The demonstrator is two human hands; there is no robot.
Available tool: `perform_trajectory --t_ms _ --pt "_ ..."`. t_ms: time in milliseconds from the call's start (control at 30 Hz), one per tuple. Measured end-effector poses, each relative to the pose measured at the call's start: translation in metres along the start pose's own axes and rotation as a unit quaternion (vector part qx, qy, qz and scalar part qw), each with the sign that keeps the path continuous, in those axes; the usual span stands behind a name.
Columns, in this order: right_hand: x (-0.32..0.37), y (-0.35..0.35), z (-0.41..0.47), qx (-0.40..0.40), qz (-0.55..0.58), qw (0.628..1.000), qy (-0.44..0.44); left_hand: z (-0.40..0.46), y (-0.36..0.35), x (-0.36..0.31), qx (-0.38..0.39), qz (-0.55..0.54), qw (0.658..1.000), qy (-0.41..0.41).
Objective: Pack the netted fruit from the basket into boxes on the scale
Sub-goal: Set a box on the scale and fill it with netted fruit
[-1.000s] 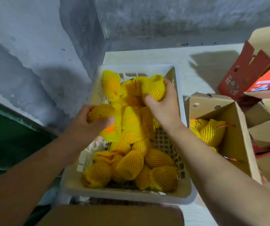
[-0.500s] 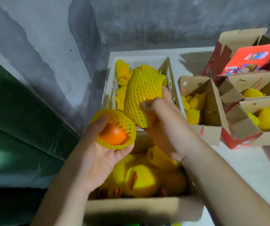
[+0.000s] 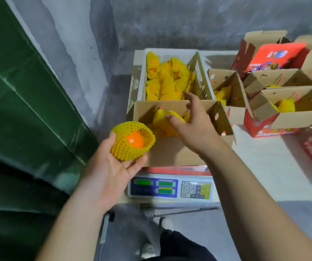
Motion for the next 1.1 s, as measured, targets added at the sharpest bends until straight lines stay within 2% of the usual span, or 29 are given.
perform_trajectory --t_ms 67,133,200,267,400,500,600,700,800,900,1000,1100 --pt "0.015 -0.007 -0.036 0.000 0.137 0.991 0.010 -0.016 0.006 0.006 0.018 0.017 1.000 -0.019" --pt "0.024 -0.023 -0.064 0.084 0.229 0.970 -0.008 -0.024 0.007 0.010 0.046 0.031 0.997 -0.045" --pt "0.031 -0.040 -0.088 0.154 0.254 0.955 -0.001 -0.035 0.005 0.013 0.077 0.038 0.994 -0.068" --pt "0.037 -0.045 -0.099 0.158 0.263 0.951 0.027 -0.045 0.002 0.015 0.105 0.049 0.990 -0.075" --pt "0.049 -0.034 -0.103 0.121 0.336 0.934 0.004 -0.067 -0.002 0.014 0.138 0.082 0.981 -0.111" --pt "0.050 -0.030 -0.111 0.138 0.379 0.915 -0.004 -0.081 0.000 0.017 0.123 0.147 0.969 -0.155" --pt "0.047 -0.031 -0.126 0.134 0.485 0.864 -0.038 -0.092 0.002 0.023 0.063 0.148 0.971 -0.177" --pt "0.045 -0.027 -0.141 0.088 0.566 0.816 -0.080 -0.102 0.011 0.034 0.020 0.081 0.982 -0.171" --pt "0.038 -0.016 -0.147 0.023 0.616 0.780 -0.108 -0.110 0.023 0.044 0.000 0.084 0.983 -0.163" --pt "0.033 -0.007 -0.151 0.004 0.629 0.770 -0.109 -0.117 0.031 0.048 -0.024 0.158 0.967 -0.200" --pt "0.028 -0.010 -0.159 0.015 0.619 0.778 -0.107 -0.125 0.025 0.052 -0.058 0.286 0.916 -0.275" --pt "0.025 -0.017 -0.167 0.039 0.611 0.785 -0.093 -0.128 0.019 0.060 -0.033 0.331 0.894 -0.300"
Point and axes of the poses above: each hand's wrist, its own z-axis towards the middle knuckle, its own y-axis out of the back of the hand, x = y × z, the point moved 3 cm from there along z, towards the middle knuckle, and after that the axes turned 9 degrees about y, right-handed, at the moved point
